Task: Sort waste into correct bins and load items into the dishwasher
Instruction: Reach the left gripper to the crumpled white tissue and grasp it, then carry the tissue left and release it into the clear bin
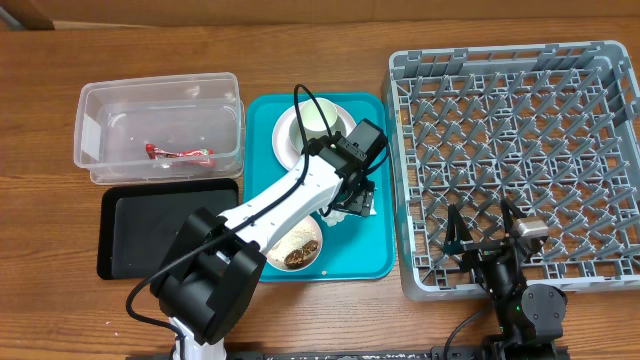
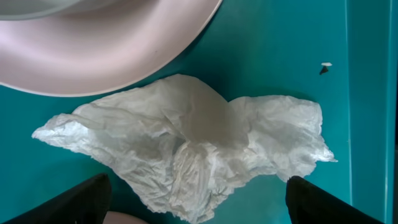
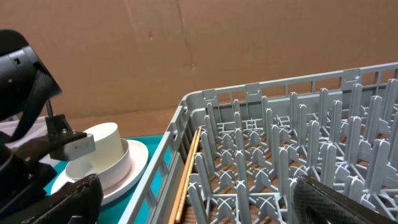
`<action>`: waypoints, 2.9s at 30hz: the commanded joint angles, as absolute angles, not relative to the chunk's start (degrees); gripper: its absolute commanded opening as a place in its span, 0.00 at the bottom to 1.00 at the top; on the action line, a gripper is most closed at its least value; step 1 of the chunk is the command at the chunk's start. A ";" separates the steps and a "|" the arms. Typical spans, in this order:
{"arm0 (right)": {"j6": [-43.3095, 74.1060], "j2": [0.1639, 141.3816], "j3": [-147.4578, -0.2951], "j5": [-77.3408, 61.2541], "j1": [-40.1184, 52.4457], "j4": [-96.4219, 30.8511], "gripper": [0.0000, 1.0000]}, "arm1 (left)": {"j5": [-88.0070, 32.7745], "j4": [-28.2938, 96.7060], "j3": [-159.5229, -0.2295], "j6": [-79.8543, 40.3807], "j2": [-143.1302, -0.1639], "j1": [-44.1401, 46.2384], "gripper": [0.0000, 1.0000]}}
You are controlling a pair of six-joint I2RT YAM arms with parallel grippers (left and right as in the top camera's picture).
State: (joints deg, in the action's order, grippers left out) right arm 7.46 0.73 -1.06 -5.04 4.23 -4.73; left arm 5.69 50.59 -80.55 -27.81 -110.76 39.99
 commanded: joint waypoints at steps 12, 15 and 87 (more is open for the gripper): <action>7.53 0.16 -0.45 -4.54 4.43 -4.43 1.00 | 6.52 43.07 -74.37 -25.89 -109.40 38.63 0.94; 7.53 0.16 -0.45 -4.54 4.43 -4.43 1.00 | 6.52 40.97 -72.84 -25.89 -109.40 38.63 0.94; 7.53 0.16 -0.45 -4.54 4.43 -4.43 1.00 | 12.43 63.72 -103.28 -25.93 -109.49 -5.76 0.05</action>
